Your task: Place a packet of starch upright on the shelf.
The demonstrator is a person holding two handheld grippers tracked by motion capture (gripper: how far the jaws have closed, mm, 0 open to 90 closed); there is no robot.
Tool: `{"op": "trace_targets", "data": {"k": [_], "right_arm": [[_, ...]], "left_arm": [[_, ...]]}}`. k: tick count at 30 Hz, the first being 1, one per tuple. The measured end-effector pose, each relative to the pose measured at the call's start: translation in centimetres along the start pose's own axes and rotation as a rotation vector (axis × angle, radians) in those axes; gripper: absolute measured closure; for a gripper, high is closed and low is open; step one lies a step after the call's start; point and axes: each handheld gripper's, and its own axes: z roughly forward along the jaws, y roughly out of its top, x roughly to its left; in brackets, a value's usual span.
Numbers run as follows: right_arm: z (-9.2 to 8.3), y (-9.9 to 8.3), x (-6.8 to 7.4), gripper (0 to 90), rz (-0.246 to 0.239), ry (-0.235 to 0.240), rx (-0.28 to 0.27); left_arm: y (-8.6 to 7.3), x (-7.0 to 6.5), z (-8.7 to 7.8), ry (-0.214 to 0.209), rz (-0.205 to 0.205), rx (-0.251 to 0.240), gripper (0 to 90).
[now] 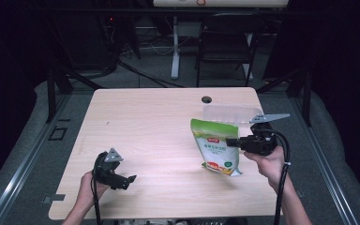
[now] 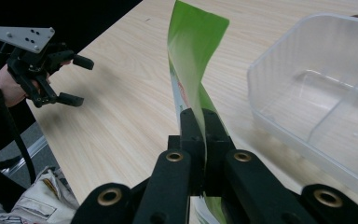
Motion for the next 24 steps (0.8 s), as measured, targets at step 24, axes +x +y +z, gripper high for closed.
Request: {"op": "trace_targets", "data": {"k": [24], "right_arm": [[-3.1,0.0,-2.1,90.0,0.045,-0.077,-0.056]], "left_arm": [[0.0,-0.1,0.1,-0.004,0.001,0.009,0.5]]}}
